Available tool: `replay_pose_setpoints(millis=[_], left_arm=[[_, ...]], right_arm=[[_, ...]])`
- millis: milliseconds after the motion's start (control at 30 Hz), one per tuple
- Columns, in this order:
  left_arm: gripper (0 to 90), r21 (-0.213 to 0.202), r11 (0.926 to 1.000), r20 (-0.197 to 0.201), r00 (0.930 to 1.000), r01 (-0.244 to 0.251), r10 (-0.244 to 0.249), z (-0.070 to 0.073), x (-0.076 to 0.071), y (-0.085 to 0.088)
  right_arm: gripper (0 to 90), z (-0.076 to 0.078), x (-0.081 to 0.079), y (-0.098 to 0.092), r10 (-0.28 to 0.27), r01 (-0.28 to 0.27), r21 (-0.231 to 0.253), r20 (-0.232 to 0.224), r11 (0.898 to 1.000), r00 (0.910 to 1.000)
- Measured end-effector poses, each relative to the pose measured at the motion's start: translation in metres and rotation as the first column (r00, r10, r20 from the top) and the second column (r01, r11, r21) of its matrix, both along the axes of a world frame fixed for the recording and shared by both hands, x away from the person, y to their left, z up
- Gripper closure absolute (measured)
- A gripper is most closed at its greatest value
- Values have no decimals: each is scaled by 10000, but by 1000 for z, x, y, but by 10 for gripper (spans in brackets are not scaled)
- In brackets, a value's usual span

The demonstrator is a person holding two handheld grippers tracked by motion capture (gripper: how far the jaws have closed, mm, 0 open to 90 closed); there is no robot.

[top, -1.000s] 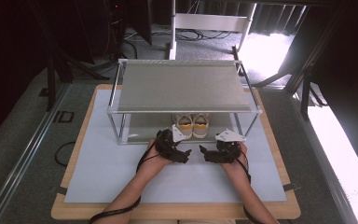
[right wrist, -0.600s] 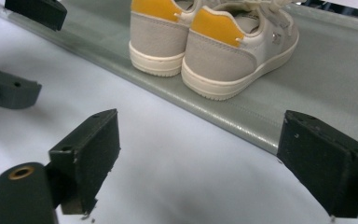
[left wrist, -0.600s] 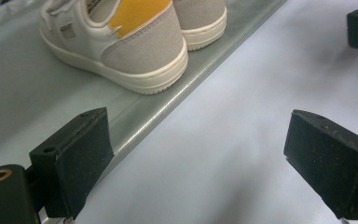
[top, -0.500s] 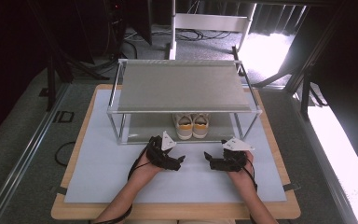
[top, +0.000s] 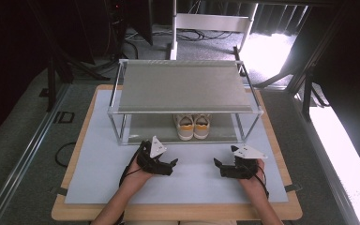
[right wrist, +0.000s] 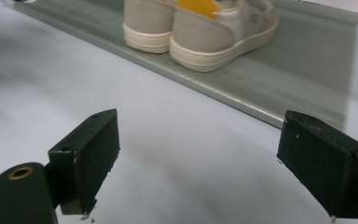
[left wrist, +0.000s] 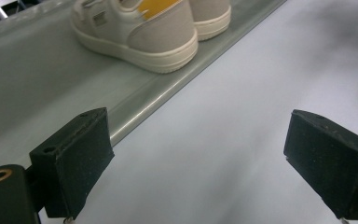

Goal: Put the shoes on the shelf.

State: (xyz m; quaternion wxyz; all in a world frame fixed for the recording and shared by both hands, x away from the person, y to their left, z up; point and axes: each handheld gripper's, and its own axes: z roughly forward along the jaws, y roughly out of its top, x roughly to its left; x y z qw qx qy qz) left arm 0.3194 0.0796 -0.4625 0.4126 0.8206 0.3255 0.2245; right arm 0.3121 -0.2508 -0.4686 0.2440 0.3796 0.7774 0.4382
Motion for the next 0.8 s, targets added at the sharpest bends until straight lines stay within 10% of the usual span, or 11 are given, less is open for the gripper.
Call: replay_pose_setpoints(millis=[800], left_arm=[[72, -765, 9887, 214, 9912, -1287, 1307, -16, -20, 48]], right_arm=[[125, -3, -12, -56, -1507, 1500, 189, 403, 9885, 9878]])
